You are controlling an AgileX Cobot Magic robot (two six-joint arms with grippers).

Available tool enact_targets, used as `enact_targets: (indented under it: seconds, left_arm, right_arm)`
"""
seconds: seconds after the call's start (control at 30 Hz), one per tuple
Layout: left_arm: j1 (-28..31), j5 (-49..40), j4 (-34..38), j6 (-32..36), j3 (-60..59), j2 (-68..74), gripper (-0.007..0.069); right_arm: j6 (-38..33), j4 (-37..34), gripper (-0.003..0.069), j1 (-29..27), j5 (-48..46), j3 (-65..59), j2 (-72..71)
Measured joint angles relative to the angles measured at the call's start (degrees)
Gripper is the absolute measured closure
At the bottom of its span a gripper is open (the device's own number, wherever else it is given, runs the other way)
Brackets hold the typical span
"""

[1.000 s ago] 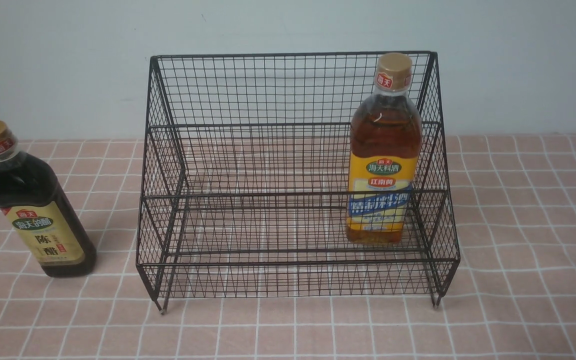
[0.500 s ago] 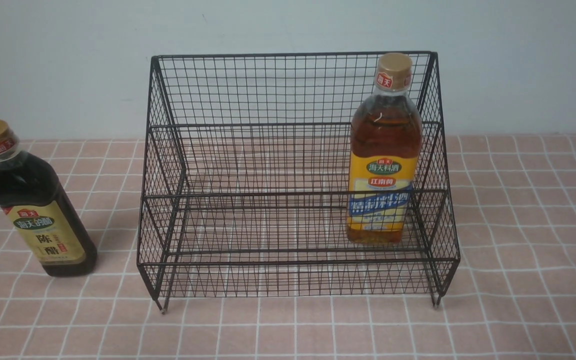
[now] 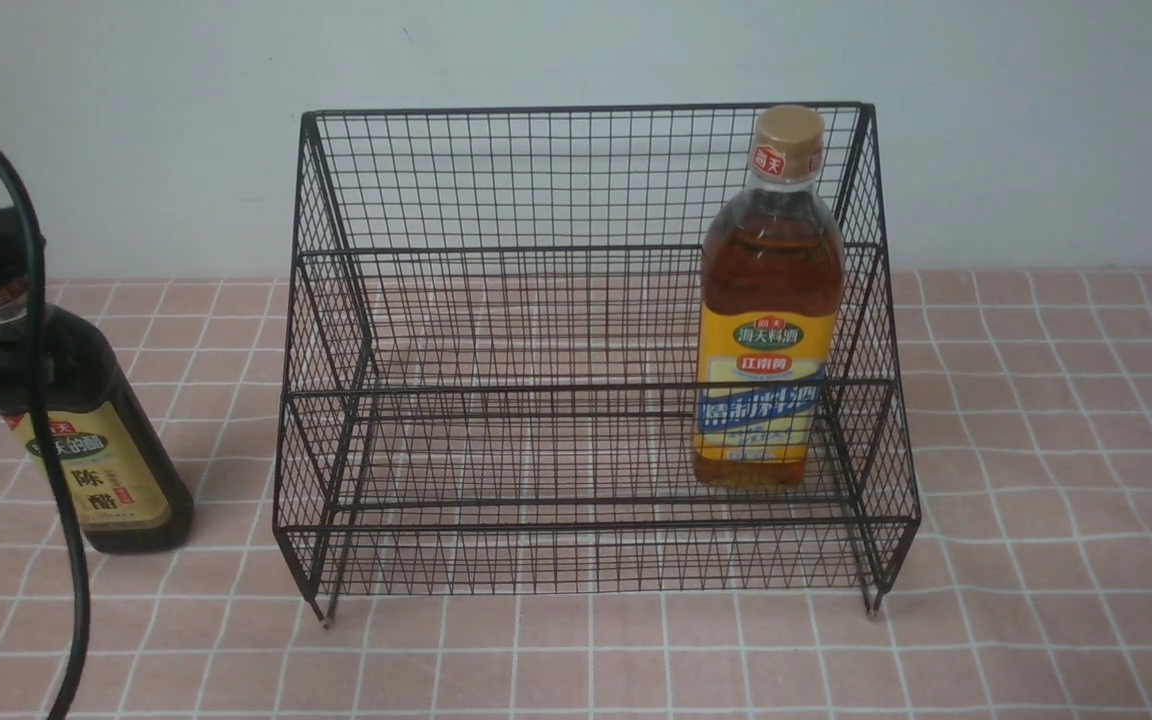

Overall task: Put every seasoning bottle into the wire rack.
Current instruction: Use the left arm to grab the condiment bottle closest to it

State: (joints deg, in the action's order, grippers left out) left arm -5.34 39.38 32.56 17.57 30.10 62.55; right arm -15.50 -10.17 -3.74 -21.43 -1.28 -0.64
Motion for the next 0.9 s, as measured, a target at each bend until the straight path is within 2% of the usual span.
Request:
enact_targets:
  seconds: [0.1, 0.2, 0.47, 0.9]
  left_arm:
    - [0.0, 1.8, 2.9, 1.6, 0.9, 2.9, 0.0046]
    - [0.0, 2.0, 3.4, 2.0, 1.6, 5.2, 0.0032]
    - [0.0, 5.6, 4.2, 2.5, 2.1, 13.5, 0.0033]
    - [0.0, 6.0, 8.7, 2.6, 2.2, 17.9, 0.0033]
  right_arm:
    - [0.0, 0.0, 0.0673, 0.0, 0.0, 0.0, 0.0]
    - [0.0, 0.0, 0.0673, 0.0, 0.0, 0.0, 0.0]
    - [0.0, 0.0, 0.0673, 0.0, 0.0, 0.0, 0.0]
    - [0.0, 0.0, 0.0673, 0.0, 0.0, 0.0, 0.0]
